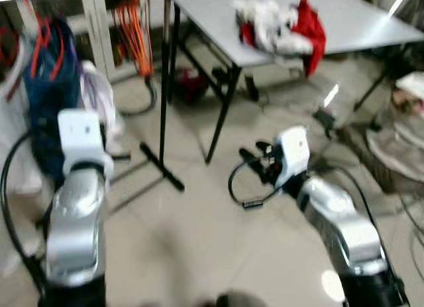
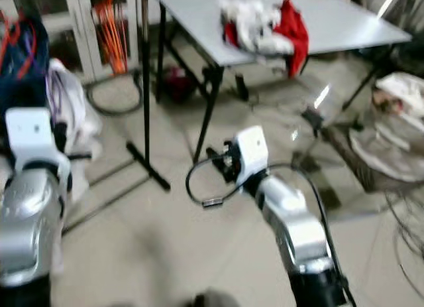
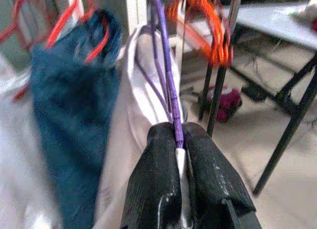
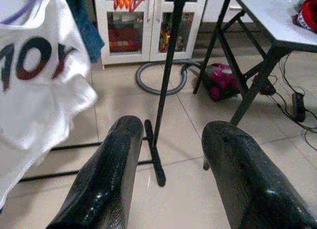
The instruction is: Hang hanger
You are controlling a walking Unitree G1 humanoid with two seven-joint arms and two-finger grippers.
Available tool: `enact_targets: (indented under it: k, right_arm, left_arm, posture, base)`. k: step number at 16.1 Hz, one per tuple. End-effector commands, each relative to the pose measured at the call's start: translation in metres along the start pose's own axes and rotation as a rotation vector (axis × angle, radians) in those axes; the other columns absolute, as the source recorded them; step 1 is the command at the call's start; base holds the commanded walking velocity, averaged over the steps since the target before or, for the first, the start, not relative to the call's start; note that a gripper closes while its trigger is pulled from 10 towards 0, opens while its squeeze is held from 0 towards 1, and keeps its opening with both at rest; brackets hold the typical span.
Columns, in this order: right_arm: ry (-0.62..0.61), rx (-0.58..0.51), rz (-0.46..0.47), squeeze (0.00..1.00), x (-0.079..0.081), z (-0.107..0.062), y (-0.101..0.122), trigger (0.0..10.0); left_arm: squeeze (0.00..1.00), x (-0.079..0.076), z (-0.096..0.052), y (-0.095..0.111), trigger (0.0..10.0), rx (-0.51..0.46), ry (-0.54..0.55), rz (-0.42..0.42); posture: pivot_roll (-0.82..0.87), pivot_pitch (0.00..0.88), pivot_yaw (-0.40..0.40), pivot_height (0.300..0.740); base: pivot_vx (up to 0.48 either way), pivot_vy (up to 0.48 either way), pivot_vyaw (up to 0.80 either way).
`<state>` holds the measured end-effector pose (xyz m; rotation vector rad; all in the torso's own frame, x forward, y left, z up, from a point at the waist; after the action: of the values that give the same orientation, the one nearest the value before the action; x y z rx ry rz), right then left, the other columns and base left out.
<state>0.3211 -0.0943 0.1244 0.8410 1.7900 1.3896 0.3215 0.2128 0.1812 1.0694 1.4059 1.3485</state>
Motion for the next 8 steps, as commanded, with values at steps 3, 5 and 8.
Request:
enact_targets:
  k: [3, 5, 8]
  right_arm:
    - [-0.027, 0.003, -0.006, 0.00, -0.014, -0.003, 0.002, 10.0]
    - [-0.026, 0.000, -0.004, 0.00, -0.014, -0.002, 0.004, 10.0]
    - [0.021, -0.013, 0.013, 0.00, -0.005, -0.003, 0.007, 10.0]
  left_arm:
    - [0.00, -0.009, 0.006, 0.004, 10.0, 0.003, -0.036, -0.010]
    - [0.00, -0.007, 0.010, 0.007, 10.0, -0.007, -0.035, -0.012]
    - [0.00, -0.006, 0.016, 0.011, 10.0, -0.008, -0.043, 0.003]
  posture:
    - [0.06, 0.063, -0.119, 0.740]
    - [0.06, 0.062, -0.117, 0.740]
    - [0.06, 0.065, -0.105, 0.740]
  base:
    - [0.475, 0.000, 0.00]
    - [0.476, 0.000, 0.00]
    - [0.480, 0.000, 0.00]
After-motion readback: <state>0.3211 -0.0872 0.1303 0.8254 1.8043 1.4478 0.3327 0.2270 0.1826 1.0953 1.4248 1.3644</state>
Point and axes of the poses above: a point about 5 cm out from each wrist's last joint towards the gripper, its own z axis pointing out of the wrist towards the gripper, its own y axis along the axis of the wrist's last joint, x = y × z, the point moved 5 cm from there along z, pointing out of the wrist towards the gripper, and after that the axes turned 10 degrees about -z, right-handed, at the moved point
